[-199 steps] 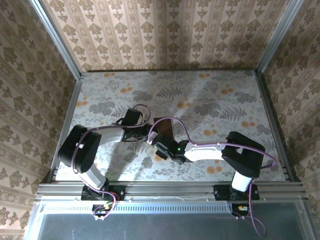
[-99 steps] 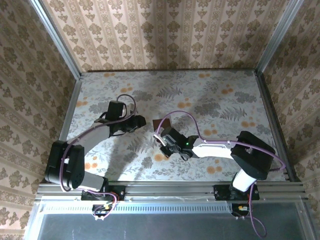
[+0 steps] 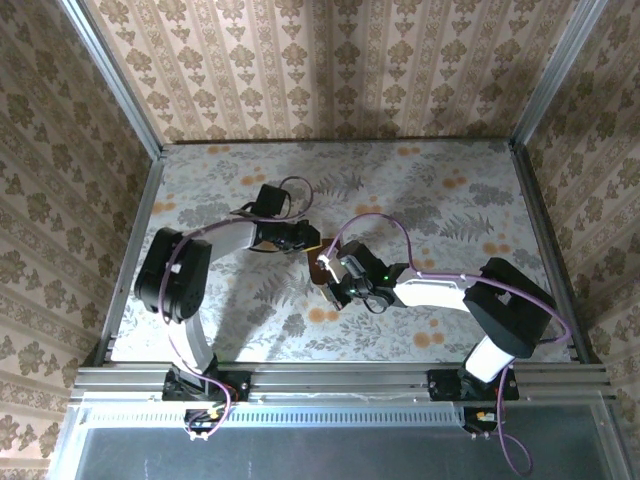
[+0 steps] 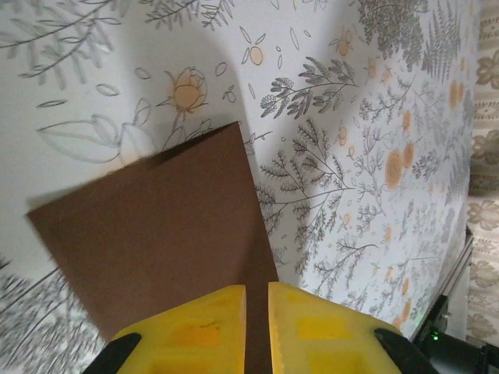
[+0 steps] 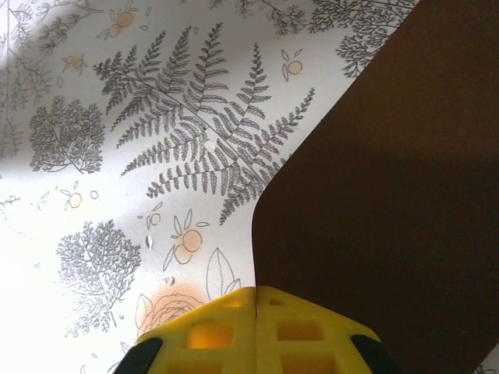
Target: Fold a paper plane with a square sheet of paper (fold left side to right side)
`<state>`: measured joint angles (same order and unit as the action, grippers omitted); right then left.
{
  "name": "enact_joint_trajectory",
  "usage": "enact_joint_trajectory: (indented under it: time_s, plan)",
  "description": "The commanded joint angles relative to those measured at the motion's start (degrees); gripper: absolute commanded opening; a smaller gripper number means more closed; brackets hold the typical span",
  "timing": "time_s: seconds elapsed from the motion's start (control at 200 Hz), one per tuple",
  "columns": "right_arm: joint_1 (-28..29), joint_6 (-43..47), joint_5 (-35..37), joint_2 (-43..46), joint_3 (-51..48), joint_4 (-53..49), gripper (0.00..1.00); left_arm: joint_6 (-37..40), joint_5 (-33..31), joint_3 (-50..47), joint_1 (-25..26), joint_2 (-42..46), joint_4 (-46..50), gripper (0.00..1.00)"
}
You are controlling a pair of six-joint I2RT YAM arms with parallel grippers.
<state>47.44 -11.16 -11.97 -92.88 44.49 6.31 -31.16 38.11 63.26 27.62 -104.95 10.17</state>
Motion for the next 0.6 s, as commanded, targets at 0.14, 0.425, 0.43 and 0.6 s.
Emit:
enact_joint_trajectory:
  time_s: [0.14, 0.425, 0.43, 0.6]
  plan:
    - [-0.8, -2.2, -4.2, -1.2, 1.0, 0.9, 0.0, 5.3, -3.2, 3.8, 1.5, -5.6, 4.2, 0.09]
    - [-1.4, -4.3, -6.1, -2.8, 3.3, -0.5, 0.0, 8.0, -5.0, 3.0, 2.3, -9.5, 3.9, 0.0]
    - [-1.4, -4.3, -6.0, -2.8, 3.4, -0.7, 0.0, 8.1, -5.1, 2.9, 2.4, -9.5, 3.9, 0.0]
    - [-1.7, -4.6, -4.4, -4.0, 5.4, -4.6, 0.0, 10.2, -7.5, 2.2, 2.9, -11.0, 4.0, 0.0]
